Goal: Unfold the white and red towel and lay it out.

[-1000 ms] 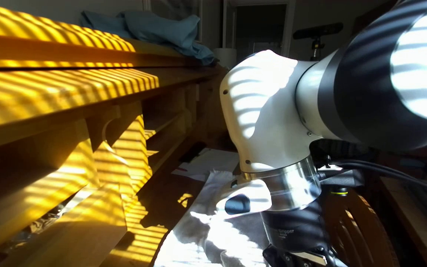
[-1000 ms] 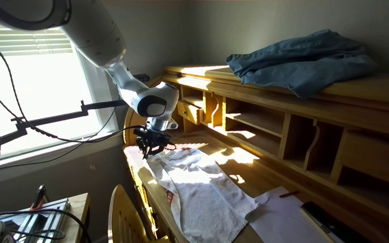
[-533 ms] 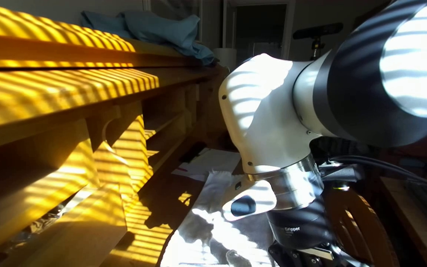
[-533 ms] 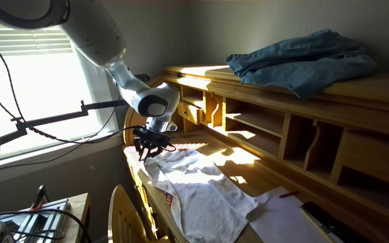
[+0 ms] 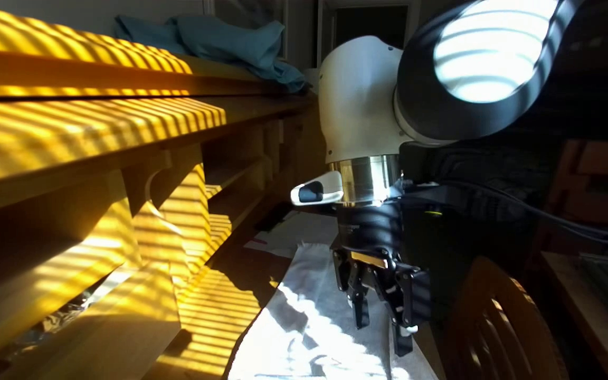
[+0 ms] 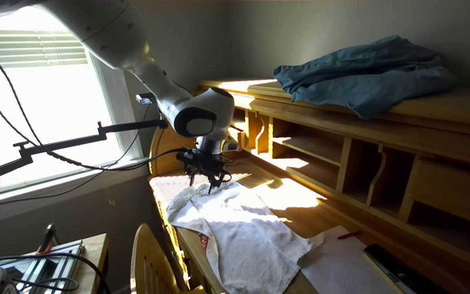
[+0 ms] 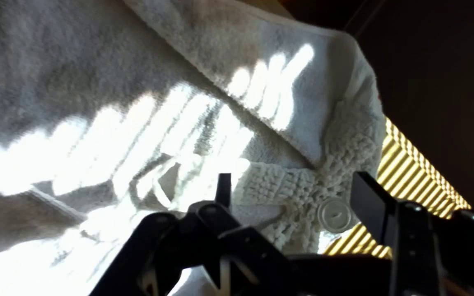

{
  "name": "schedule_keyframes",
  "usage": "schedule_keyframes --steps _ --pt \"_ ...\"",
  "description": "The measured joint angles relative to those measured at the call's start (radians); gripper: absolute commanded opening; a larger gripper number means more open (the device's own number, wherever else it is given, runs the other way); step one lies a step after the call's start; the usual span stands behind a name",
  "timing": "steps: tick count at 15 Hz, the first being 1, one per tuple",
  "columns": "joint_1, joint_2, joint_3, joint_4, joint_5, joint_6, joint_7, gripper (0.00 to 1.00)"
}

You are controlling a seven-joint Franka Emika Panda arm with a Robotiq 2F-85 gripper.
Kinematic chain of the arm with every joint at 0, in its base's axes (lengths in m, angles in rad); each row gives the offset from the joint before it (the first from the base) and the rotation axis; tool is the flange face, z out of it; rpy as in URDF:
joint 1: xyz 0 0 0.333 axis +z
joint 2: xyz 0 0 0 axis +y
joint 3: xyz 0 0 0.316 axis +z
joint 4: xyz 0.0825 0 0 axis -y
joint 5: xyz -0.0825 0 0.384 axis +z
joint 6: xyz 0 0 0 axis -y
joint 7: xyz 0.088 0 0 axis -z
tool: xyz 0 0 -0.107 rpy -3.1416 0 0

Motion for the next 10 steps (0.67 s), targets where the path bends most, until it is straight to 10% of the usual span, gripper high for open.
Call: schedule_keyframes --steps 10 --pt "-0.056 -0.007 -0.167 -0.078 -0.021 0.381 0.139 1.00"
